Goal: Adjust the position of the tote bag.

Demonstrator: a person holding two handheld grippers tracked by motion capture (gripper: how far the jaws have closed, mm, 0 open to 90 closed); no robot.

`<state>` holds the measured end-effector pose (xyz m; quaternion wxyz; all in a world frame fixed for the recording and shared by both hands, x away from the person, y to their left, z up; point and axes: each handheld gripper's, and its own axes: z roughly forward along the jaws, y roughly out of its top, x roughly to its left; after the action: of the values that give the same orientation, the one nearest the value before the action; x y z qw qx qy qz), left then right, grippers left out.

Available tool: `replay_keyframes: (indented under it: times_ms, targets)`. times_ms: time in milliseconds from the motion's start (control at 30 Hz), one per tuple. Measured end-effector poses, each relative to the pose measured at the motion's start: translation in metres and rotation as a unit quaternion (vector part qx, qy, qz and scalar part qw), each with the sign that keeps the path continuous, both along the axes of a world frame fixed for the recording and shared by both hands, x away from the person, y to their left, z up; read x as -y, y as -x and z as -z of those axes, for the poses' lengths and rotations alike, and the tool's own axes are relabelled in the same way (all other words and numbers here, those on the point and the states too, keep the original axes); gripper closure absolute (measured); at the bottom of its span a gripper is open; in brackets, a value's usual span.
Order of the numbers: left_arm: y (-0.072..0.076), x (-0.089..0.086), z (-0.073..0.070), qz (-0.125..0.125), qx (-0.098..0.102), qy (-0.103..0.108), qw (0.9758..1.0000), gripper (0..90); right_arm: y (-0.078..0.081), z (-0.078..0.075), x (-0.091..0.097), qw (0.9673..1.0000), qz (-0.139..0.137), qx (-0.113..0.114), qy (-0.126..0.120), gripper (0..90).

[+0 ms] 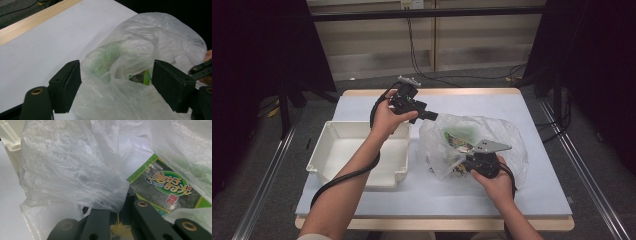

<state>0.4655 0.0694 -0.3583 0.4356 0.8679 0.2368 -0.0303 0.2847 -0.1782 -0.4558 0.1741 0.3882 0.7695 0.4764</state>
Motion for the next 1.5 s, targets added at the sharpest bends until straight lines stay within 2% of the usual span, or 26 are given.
replay_keyframes:
  times_ms: [67, 100, 133, 167, 267, 333, 433, 533, 600, 633, 667, 700, 733, 767, 800, 933, 1000, 1033, 1100, 1133, 1200, 1233, 1300, 1367, 1433, 1500]
  targets:
    - [0.007, 0.001, -0.003, 0.010, 0.002, 0.004, 0.9999, 21.2, -0.001, 0.001, -0.001, 1.0000, 0.004, -0.002, 0.000, 87.8]
    - [0.009, 0.001, -0.005, 0.016, 0.004, -0.002, 0.9999, 20.0, -0.002, 0.001, -0.001, 1.0000, 0.003, -0.001, 0.001, 87.9]
    - [0.011, 0.001, -0.004, 0.022, 0.006, 0.006, 0.9997, 19.1, -0.002, 0.002, -0.001, 1.0000, 0.004, -0.002, 0.000, 88.0]
    - [0.015, 0.002, -0.005, 0.025, 0.004, -0.005, 0.9997, 18.3, -0.003, 0.002, -0.002, 1.0000, 0.005, -0.004, 0.002, 88.0]
    - [0.019, 0.004, 0.001, 0.029, 0.003, -0.006, 0.9995, 15.7, -0.005, 0.003, -0.004, 0.9999, 0.009, -0.007, 0.002, 88.1]
    - [0.019, 0.003, 0.003, 0.029, 0.001, -0.025, 0.9993, 15.4, -0.005, 0.004, -0.005, 0.9999, 0.010, -0.007, 0.003, 88.2]
    - [0.019, 0.003, 0.008, 0.030, -0.003, -0.033, 0.9990, 16.9, -0.006, 0.005, -0.008, 0.9999, 0.013, -0.008, 0.005, 88.3]
    - [0.019, 0.002, 0.012, 0.035, -0.001, -0.048, 0.9982, 30.2, -0.007, 0.005, -0.010, 0.9999, 0.012, -0.009, 0.004, 88.3]
    - [0.019, 0.002, 0.016, 0.037, -0.007, -0.047, 0.9982, 46.5, -0.009, 0.006, -0.012, 0.9999, 0.011, -0.010, 0.003, 88.4]
    - [0.019, 0.002, 0.016, 0.035, -0.004, -0.058, 0.9977, 58.6, -0.009, 0.006, -0.014, 0.9998, 0.014, -0.012, 0.002, 88.4]
    - [0.018, 0.002, 0.017, 0.043, -0.003, -0.064, 0.9970, 64.7, -0.009, 0.007, -0.015, 0.9999, 0.012, -0.010, 0.002, 88.4]
    - [0.018, 0.002, 0.019, 0.039, -0.012, -0.057, 0.9975, 74.5, -0.010, 0.008, -0.016, 0.9999, 0.011, -0.009, 0.000, 88.4]
    - [0.017, 0.002, 0.020, 0.038, -0.011, -0.056, 0.9976, 79.7, -0.010, 0.008, -0.017, 0.9999, 0.011, -0.012, -0.002, 88.4]
    - [0.015, 0.002, 0.020, 0.042, -0.001, -0.075, 0.9963, 83.2, -0.010, 0.009, -0.018, 0.9999, 0.010, -0.010, 0.000, 88.5]
    - [0.014, 0.001, 0.020, 0.037, -0.003, -0.079, 0.9961, 88.0, -0.010, 0.011, -0.020, 0.9999, 0.008, -0.013, 0.001, 88.4]
    - [0.004, -0.001, 0.023, 0.017, -0.008, -0.072, 0.9972, 90.0, -0.009, 0.015, -0.026, 0.9998, -0.001, -0.018, 0.007, 88.3]
    - [-0.001, -0.002, 0.024, 0.010, 0.003, -0.083, 0.9965, 90.0, -0.008, 0.016, -0.027, 0.9997, -0.006, -0.021, 0.010, 88.3]
    - [-0.002, -0.002, 0.026, 0.000, -0.003, -0.071, 0.9975, 90.0, -0.008, 0.017, -0.027, 0.9996, -0.010, -0.022, 0.014, 88.2]
    - [-0.004, -0.001, 0.028, 0.003, -0.005, -0.070, 0.9975, 90.0, -0.007, 0.018, -0.028, 0.9995, -0.012, -0.022, 0.021, 88.0]
    - [-0.004, 0.000, 0.028, 0.011, 0.000, -0.078, 0.9969, 90.0, -0.007, 0.019, -0.028, 0.9995, -0.012, -0.021, 0.022, 87.6]
    - [-0.002, 0.002, 0.028, 0.014, 0.004, -0.080, 0.9967, 90.0, -0.006, 0.020, -0.027, 0.9994, -0.015, -0.022, 0.023, 80.8]
    - [-0.002, 0.002, 0.028, 0.015, 0.003, -0.081, 0.9966, 90.0, -0.006, 0.021, -0.027, 0.9993, -0.010, -0.024, 0.027, 68.8]
    - [-0.003, 0.000, 0.029, 0.016, 0.000, -0.072, 0.9973, 90.0, -0.004, 0.021, -0.024, 0.9993, -0.005, -0.023, 0.028, 65.0]
    - [-0.004, -0.002, 0.029, 0.007, 0.000, -0.071, 0.9975, 90.0, -0.001, 0.018, -0.018, 0.9993, 0.003, -0.022, 0.029, 50.0]
    - [-0.005, -0.005, 0.027, 0.013, 0.002, -0.081, 0.9966, 90.0, 0.003, 0.015, -0.012, 0.9991, 0.007, -0.019, 0.036, 48.7]
    - [-0.005, -0.005, 0.026, 0.008, 0.004, -0.072, 0.9973, 90.0, 0.005, 0.013, -0.006, 0.9992, 0.011, -0.020, 0.033, 43.5]
